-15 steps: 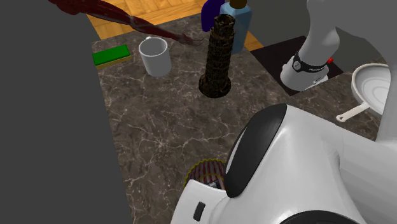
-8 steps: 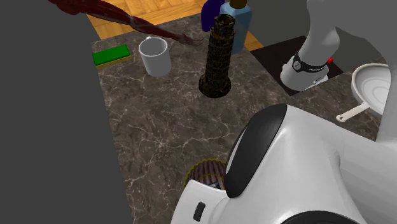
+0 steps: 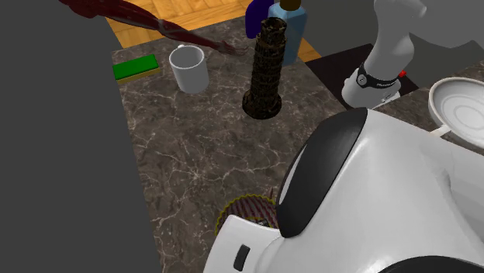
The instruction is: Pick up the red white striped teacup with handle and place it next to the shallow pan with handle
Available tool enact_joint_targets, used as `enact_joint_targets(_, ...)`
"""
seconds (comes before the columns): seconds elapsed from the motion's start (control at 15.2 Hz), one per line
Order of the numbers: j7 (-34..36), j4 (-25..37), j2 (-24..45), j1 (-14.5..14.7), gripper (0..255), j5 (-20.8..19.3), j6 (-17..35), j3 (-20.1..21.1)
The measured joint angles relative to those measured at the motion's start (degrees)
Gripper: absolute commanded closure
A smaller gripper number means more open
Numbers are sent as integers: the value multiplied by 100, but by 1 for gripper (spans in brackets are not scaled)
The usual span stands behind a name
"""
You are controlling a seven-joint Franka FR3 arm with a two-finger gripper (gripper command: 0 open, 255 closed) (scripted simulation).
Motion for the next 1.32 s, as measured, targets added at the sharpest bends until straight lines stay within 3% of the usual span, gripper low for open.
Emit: enact_joint_targets(1.32, -195, 1158, -250, 84, 255, 147, -1375, 80)
